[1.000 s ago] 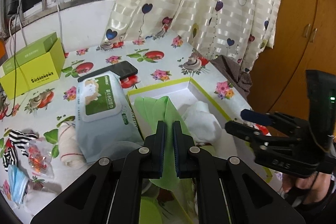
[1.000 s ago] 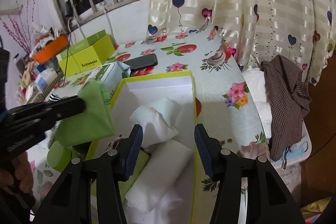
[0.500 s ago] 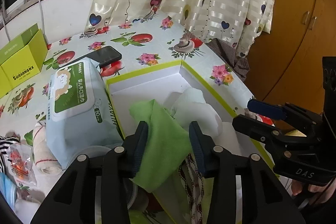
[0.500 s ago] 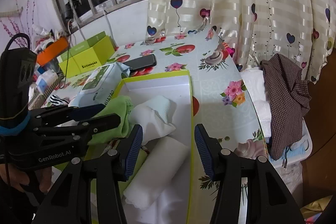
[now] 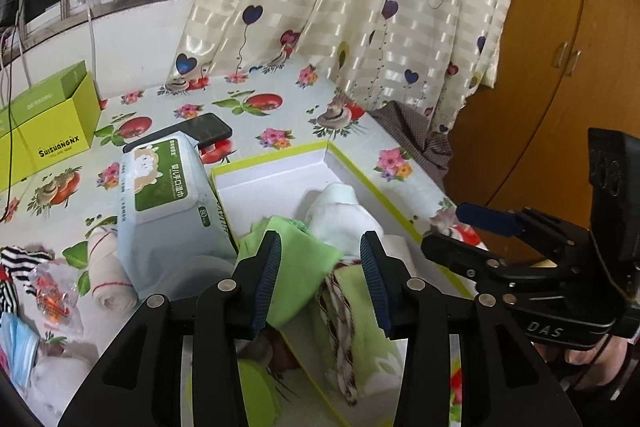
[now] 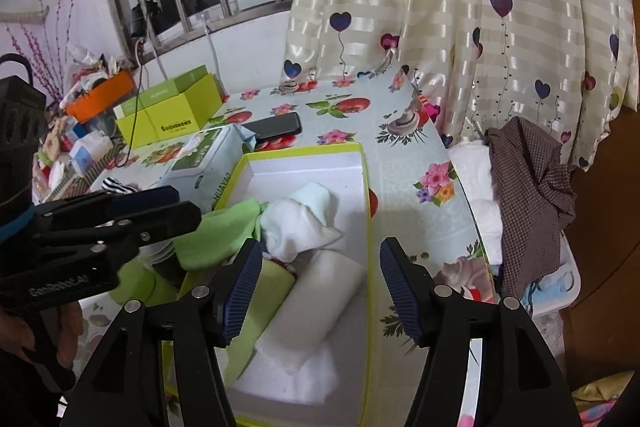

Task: Organize soft objects
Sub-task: 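Withdraw both open grippers from the tray toward the cloths on the table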

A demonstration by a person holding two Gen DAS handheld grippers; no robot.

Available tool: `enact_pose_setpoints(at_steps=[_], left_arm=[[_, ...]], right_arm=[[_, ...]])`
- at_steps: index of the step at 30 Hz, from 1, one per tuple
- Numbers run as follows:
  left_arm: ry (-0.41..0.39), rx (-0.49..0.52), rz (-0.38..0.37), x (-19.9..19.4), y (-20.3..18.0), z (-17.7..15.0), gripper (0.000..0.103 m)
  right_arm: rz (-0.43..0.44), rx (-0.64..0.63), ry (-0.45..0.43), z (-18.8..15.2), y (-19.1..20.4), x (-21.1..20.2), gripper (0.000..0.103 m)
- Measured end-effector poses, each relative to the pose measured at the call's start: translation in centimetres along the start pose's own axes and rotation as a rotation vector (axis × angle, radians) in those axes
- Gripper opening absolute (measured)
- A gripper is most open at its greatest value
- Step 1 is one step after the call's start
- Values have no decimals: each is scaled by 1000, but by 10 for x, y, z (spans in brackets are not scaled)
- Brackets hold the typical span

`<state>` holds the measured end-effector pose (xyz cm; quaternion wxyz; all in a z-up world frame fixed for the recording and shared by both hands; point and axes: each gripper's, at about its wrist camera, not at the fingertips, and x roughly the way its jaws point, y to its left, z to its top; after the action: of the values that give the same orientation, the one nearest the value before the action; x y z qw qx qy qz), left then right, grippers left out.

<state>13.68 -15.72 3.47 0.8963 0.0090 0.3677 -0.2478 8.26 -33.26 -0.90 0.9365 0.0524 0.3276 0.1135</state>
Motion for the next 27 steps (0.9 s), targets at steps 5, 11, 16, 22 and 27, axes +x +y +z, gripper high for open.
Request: enact_pose_setpoints(at_steps=[5,11,16,22,27], left_arm=[[-23,-4,-2,-19,-1,-7,43],[-61,-27,13,-46,4,-18,43],[-96,-52,31,-69,14,-30,43],[-118,-81,87,-89,28,-43,43],[-126,-105,111,-100,38,-54,43]], right_arm=[[6,-22,-15,-3,11,-12,68],[21,-72,-36,-4,31,-25,70],[40,-112,-41,-6,51,-31,73],[61,-143,-44,-8,72,-36,73],[81,-186,-36,-12,91,-38,73]])
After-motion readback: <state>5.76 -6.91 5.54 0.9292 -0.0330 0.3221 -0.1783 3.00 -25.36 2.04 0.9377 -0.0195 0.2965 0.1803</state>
